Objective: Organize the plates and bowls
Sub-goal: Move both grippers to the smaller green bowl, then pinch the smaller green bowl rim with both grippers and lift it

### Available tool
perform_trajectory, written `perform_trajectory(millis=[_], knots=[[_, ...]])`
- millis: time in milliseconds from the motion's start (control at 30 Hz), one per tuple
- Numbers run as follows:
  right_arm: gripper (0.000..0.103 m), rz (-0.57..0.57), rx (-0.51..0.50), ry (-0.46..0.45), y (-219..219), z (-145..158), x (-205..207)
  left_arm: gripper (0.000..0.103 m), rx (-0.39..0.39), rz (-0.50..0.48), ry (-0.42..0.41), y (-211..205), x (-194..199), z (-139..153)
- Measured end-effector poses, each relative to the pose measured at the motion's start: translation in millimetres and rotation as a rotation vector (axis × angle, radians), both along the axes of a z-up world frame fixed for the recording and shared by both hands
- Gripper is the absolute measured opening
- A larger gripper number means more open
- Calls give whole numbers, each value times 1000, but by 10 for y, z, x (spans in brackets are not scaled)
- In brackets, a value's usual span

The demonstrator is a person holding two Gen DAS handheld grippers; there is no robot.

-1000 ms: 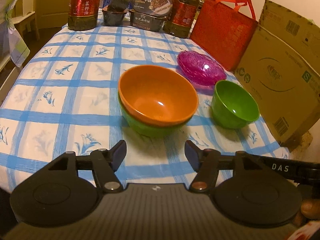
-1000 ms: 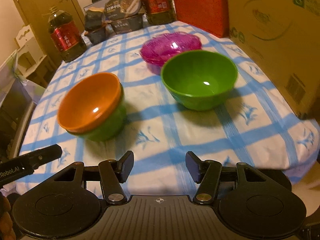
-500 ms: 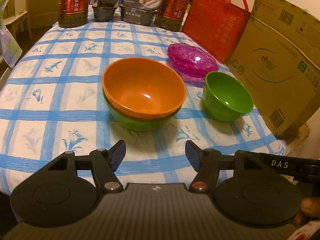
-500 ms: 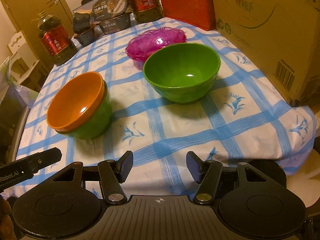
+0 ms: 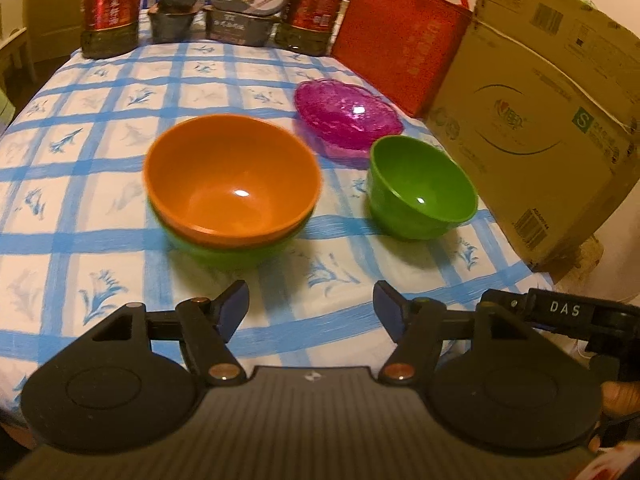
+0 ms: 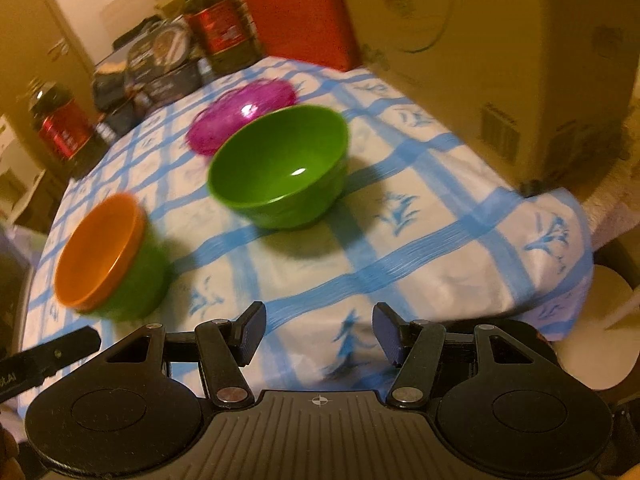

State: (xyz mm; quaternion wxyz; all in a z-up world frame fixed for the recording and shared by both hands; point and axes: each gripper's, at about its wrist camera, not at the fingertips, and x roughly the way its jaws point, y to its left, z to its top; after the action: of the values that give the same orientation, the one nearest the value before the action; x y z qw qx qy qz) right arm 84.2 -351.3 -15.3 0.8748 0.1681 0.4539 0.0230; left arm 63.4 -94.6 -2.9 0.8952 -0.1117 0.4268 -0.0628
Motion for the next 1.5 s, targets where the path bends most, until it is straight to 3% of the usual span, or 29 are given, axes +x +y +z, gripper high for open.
perform_trajectory(millis=[333,533,700,1067,1500], knots=[[59,-17,24,-20,-293,59,162,65,-25,-31,12,-416,303,-42],[59,10,31,-46,-402,102,426,64,-34,12,-10,-558,567,-33],[59,9,38,-79,-521,111,685,51,-38,28,-23,-677,799,-56],[58,94,30,-64,-634,-85,1280,43,-44,59,-8,-863,1310,-266],[26,188,-11,-12,-417,-336,1691,19,1,37,25,-920,1608,-516]])
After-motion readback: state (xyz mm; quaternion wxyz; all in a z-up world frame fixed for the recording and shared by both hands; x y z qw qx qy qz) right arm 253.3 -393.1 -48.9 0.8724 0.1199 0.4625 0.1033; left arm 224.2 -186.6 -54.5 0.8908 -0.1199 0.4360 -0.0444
